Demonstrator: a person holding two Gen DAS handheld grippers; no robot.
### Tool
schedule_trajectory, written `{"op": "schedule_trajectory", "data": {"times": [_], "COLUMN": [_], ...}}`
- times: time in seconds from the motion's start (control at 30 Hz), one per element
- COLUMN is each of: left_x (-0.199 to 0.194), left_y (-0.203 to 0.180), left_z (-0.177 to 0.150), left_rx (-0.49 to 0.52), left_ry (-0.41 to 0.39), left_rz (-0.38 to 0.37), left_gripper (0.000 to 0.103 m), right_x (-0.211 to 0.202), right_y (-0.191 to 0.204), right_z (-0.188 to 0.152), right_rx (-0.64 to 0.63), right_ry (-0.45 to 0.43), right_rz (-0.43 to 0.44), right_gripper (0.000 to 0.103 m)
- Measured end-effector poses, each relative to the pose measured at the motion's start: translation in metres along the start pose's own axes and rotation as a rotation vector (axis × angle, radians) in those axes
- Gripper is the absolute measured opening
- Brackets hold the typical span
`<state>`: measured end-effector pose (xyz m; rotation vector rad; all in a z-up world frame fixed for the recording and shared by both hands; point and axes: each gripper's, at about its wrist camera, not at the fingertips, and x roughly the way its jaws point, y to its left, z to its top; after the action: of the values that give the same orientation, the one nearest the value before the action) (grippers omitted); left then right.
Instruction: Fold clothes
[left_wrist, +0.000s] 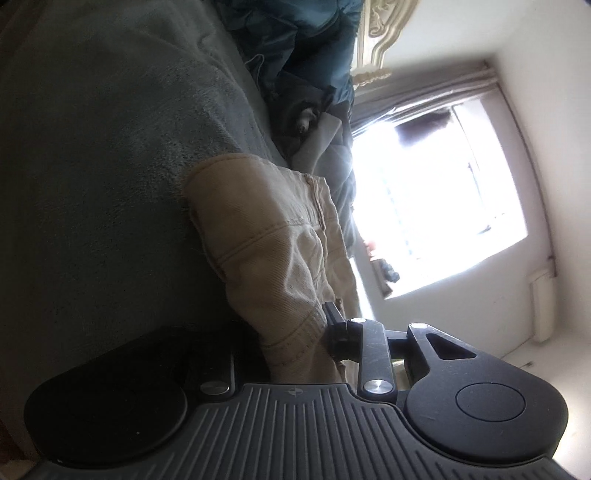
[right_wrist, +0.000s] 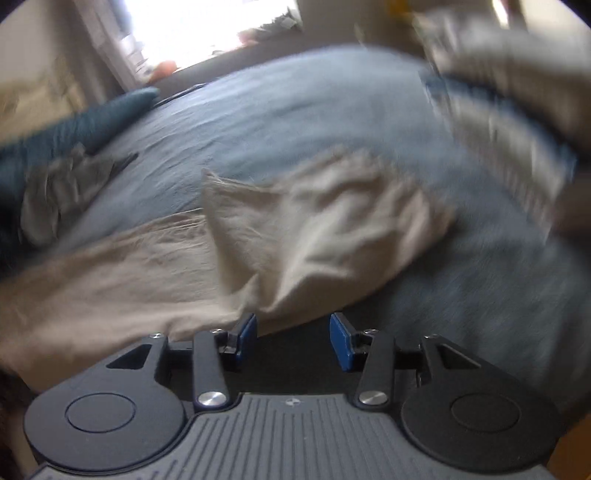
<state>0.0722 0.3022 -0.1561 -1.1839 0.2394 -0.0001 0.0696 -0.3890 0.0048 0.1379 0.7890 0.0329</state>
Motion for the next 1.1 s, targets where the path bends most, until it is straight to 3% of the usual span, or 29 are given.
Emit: {"op": "schedule_trajectory", "data": {"times": [0.1, 0.2, 0.33, 0.4, 0.53, 0.7, 0.73, 0.77, 0.97, 1.1], "left_x": [0.0, 0.001, -0.001, -0.003, -0.005, -0.006, -0.006, -0.006, -0.007, -0.008], "left_y": [0.006, 0.013, 0.017, 0.016, 0.014, 0.021, 0.022, 0.023, 0.024, 0.025], "left_z": [-0.002, -0.006, -0.012, -0.016, -0.022, -0.02, -0.02, -0.019, -0.018, -0.018], "left_rx": [-0.031, -0.074, -0.069, -0.043, -0.012, -0.022, -0.025, -0.026, -0.025, -0.035], "left_ry": [-0.022, -0.06, -0.088, -0.093, -0.102, -0.099, -0.097, -0.097, -0.122, -0.118], "left_rz": [-0.041, -0.093, -0.074, -0.055, -0.046, -0.073, -0.079, -0.084, -0.113, -0.112], "left_gripper": [0.036, 0.038, 0.023, 0.017, 0.016, 0.018, 0.018, 0.019, 0.017, 0.018], "right_x": [-0.001, 0.032, 0.101, 0.138, 0.205, 0.261, 0.266, 0.269, 0.252, 0.256], "right_y": [0.085, 0.186, 0.327, 0.391, 0.487, 0.537, 0.538, 0.537, 0.532, 0.544], "right_z": [0.038, 0.077, 0.118, 0.124, 0.114, 0.093, 0.09, 0.088, 0.071, 0.068], "right_rx": [-0.249, -0.47, -0.677, -0.78, -0.998, -1.122, -1.115, -1.104, -1.146, -1.176], "right_ry": [-0.105, -0.162, -0.122, -0.105, -0.077, -0.024, -0.001, 0.019, -0.157, -0.184], "right_rz": [0.149, 0.393, 0.68, 0.724, 0.732, 0.735, 0.753, 0.776, 0.779, 0.763], "right_gripper": [0.047, 0.047, 0.045, 0.044, 0.044, 0.041, 0.033, 0.017, 0.01, 0.01]}}
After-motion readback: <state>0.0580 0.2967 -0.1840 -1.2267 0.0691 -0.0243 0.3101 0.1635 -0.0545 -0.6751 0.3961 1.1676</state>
